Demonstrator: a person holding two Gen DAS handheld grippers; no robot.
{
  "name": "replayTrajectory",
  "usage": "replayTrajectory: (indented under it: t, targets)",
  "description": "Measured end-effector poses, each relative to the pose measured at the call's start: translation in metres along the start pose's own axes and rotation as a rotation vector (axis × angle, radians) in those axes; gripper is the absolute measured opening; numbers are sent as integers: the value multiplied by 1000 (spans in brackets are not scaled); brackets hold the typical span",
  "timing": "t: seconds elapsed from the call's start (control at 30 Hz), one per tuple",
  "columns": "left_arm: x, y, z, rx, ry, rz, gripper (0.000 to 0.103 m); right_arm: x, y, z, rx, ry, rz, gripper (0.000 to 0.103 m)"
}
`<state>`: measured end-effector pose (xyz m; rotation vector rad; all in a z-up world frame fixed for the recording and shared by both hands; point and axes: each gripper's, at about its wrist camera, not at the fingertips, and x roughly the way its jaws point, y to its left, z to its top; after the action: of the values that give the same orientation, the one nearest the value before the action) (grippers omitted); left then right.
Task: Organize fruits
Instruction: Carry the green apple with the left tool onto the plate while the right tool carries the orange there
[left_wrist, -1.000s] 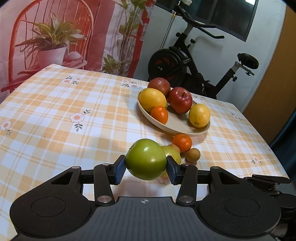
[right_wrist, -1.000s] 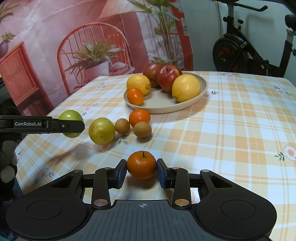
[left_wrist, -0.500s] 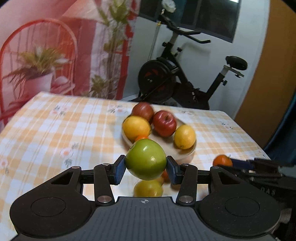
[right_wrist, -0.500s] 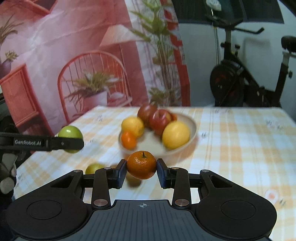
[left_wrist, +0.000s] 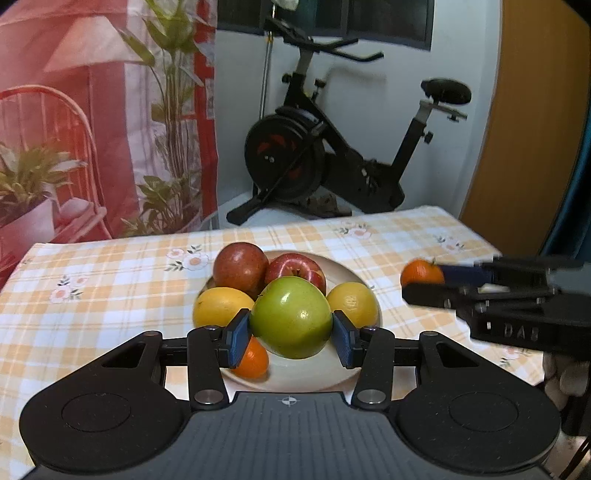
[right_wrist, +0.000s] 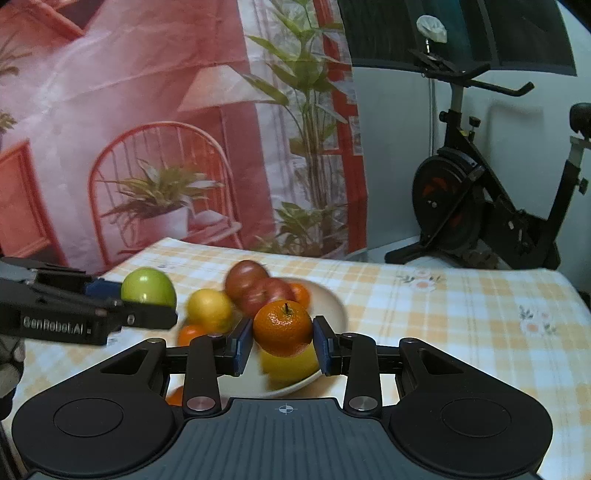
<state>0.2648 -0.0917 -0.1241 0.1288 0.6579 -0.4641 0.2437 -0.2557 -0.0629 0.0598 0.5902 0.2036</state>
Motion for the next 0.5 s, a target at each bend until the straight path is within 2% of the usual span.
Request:
replayTrajectory:
  t: [0.23, 0.5]
  targets:
    - [47, 1, 3, -8, 89, 4, 49, 55, -27, 16, -33, 47, -11, 32]
    - [71, 4, 3, -24, 153, 7, 49, 112, -40, 27, -64, 105, 7, 32]
